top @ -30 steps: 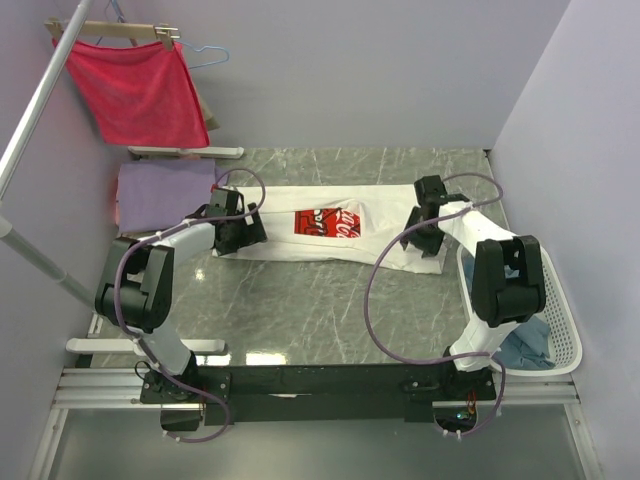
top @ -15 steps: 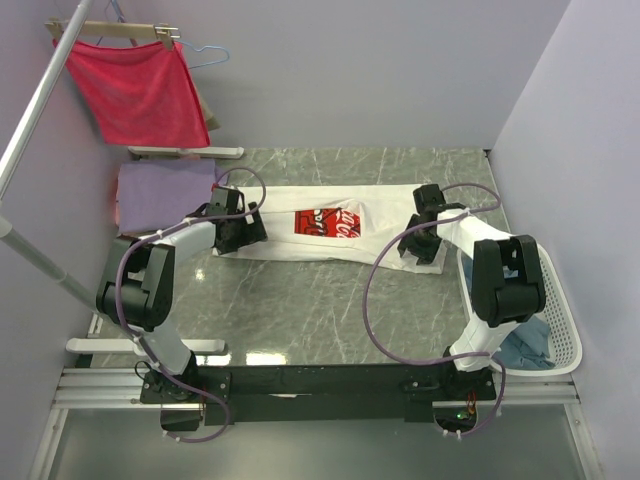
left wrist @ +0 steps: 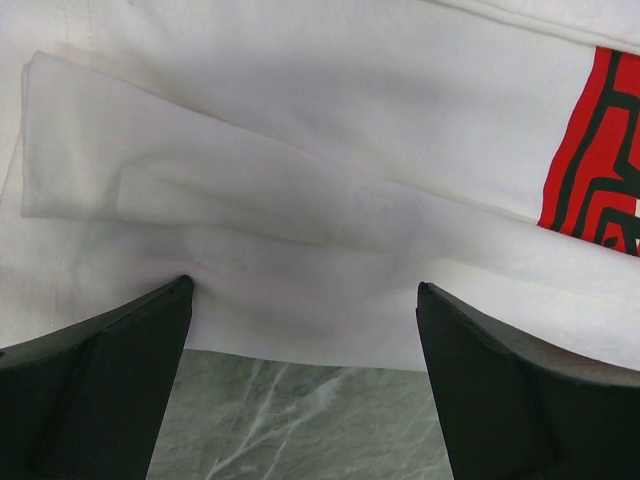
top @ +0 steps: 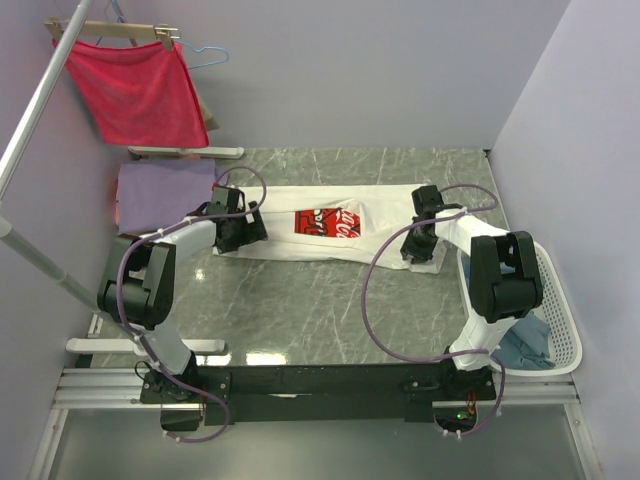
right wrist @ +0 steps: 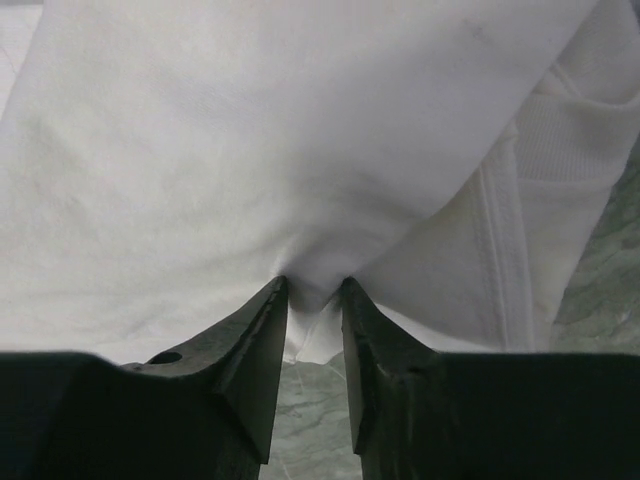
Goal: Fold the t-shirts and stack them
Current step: Fold the other side of the tshirt into a rectangle
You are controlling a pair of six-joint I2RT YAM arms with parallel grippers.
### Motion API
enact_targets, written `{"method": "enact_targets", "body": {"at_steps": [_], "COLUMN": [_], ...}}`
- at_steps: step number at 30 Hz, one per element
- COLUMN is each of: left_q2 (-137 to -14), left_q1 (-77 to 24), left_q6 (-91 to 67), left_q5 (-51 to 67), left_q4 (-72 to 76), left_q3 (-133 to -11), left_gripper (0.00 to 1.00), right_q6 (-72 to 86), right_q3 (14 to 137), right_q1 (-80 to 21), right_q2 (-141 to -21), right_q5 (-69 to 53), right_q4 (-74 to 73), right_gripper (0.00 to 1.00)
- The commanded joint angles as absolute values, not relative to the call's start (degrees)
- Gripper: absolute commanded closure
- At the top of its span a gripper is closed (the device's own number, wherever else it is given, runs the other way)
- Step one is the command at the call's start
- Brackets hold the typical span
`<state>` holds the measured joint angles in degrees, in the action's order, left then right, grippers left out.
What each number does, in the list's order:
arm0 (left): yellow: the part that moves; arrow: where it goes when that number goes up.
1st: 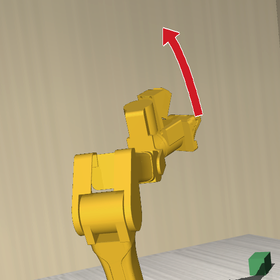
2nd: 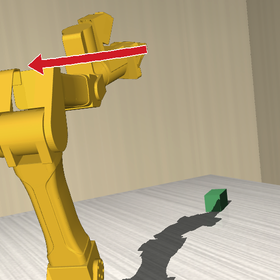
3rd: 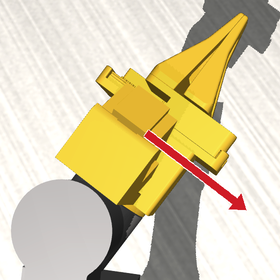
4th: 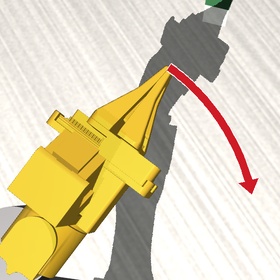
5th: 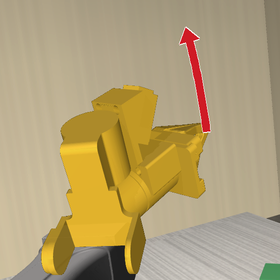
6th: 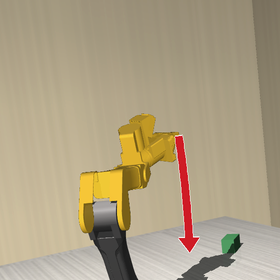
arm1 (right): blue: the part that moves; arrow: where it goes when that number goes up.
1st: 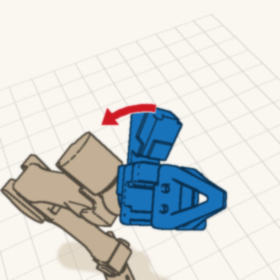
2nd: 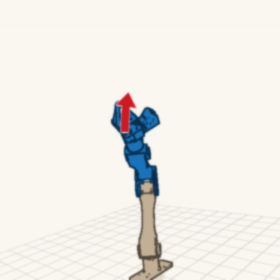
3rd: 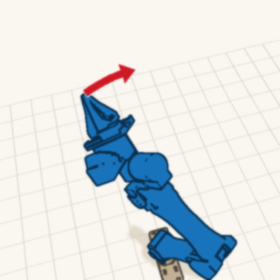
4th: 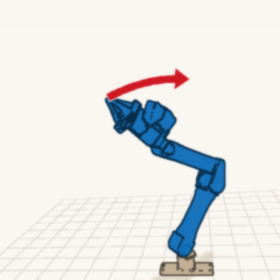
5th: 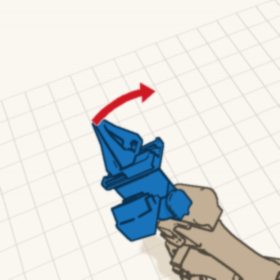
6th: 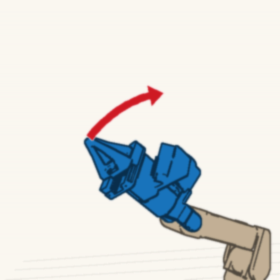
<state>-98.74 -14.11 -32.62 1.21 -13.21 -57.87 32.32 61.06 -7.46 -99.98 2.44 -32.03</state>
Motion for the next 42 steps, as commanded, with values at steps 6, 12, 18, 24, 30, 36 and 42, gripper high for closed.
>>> {"method": "enact_targets", "body": {"at_steps": [6, 12, 18, 24, 30, 36, 42], "left_q2": [-99.67, -100.28, -100.46, -100.55, -100.90, -101.60, -101.95], "left_q1": [-14.41, -14.41, -14.41, -14.41, -14.41, -14.41, -14.41], "left_q6": [-32.08, -32.08, -31.99, -31.99, -31.91, -31.91, -31.90], "left_q5": [1.06, 1.93, 1.85, 1.76, 1.76, 2.02, 2.02], "left_q4": [-12.92, -12.75, -12.83, -12.92, -13.01, -13.10, -13.01], "left_q3": [-59.59, -59.85, -60.03, -60.12, -60.47, -60.91, -60.82], "left_gripper": [0.00, 0.01, 0.01, 0.01, 0.01, 0.00, 0.01], "right_q6": [31.73, 31.73, 31.38, 30.76, 30.32, 29.62, 29.36], "right_q3": [61.35, 61.00, 61.08, 62.31, 62.75, 63.45, 64.07], "right_q1": [-7.03, -7.21, -7.12, -7.12, -7.21, -7.21, -7.21], "right_q2": [-99.67, -98.88, -99.05, -100.37, -100.46, -100.46, -101.51], "right_q5": [4.22, 5.36, 5.80, 6.94, 8.00, 8.35, 7.74], "right_q4": [-31.02, -31.73, -31.47, -31.29, -31.73, -31.73, -31.46], "right_gripper": [0.62, 0.57, 0.59, 0.64, 0.65, 0.66, 0.79]}}
